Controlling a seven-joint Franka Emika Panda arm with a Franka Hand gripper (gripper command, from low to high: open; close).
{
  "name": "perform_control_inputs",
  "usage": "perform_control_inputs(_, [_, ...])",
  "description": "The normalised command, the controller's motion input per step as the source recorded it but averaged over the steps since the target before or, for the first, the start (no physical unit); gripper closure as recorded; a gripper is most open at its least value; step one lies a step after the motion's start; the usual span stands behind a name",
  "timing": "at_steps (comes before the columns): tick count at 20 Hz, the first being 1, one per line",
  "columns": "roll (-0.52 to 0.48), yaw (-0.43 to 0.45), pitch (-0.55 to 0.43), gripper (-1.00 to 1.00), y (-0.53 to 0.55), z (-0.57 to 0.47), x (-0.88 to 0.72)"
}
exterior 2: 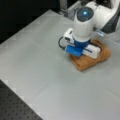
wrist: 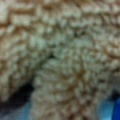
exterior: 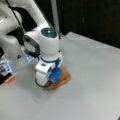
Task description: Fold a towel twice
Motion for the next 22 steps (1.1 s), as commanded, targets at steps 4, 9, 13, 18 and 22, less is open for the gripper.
perform_control_inputs(4, [0.056, -0.106, -0.171, -1.00, 0.18, -0.23, -0.16])
perform_control_inputs(9, [0.040, -0.038, -0.166, -1.00, 0.09, -0.23, -0.11])
perform_control_inputs(13, [0.064, -0.028, -0.140, -1.00, 0.07, -0.20, -0.11])
perform_control_inputs(18, [0.061, -0.011, -0.106, -1.00, 0.10, -0.14, -0.14])
perform_control_inputs(22, [0.055, 0.027, -0.055, -1.00, 0.06, -0.08, -0.16])
